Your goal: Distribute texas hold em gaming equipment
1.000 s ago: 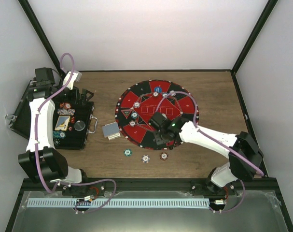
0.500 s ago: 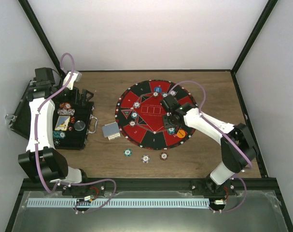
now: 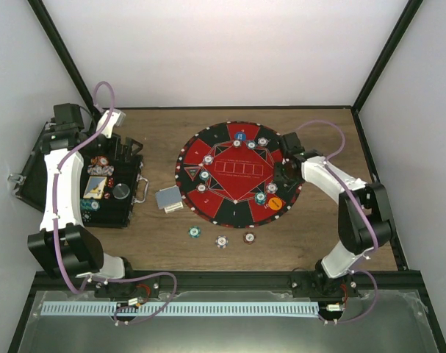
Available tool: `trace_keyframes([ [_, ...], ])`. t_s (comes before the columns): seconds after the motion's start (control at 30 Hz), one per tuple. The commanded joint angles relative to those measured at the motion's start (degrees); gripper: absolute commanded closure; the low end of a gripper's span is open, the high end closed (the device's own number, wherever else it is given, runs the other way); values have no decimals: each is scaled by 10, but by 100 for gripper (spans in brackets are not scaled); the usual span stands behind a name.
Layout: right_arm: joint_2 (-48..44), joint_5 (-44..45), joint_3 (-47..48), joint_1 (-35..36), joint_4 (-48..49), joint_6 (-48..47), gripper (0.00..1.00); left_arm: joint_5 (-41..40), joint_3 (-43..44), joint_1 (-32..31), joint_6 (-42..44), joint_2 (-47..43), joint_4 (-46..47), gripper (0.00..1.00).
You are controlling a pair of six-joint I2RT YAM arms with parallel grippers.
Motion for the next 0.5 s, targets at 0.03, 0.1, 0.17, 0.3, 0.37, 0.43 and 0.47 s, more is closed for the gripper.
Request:
trace_keyframes([
  [0.03, 33, -17, -18, -28, 24, 17, 75, 25, 9, 2, 44, 5, -34, 0],
  [0.1, 45, -17, -22, -27, 29, 24, 75, 26, 5, -2, 52, 9, -40, 0],
  [0.17, 56, -15, -25, -27, 32, 28, 75, 23, -5, -8, 59, 12, -42, 0],
  [0.3, 71, -12, -30, -28, 40, 34, 76, 7, -31, -31, 76, 9, -40, 0],
  [0.37, 78, -7, -31, -27, 43, 36, 75, -7, -48, -44, 78, 8, -33, 0],
  [0.43, 82, -1, -32, -28, 45, 36, 75, -25, -62, -59, 86, 9, -30, 0],
  [0.47, 83, 0, -32, -28, 44, 36, 75, -34, -69, -66, 91, 9, -29, 0],
])
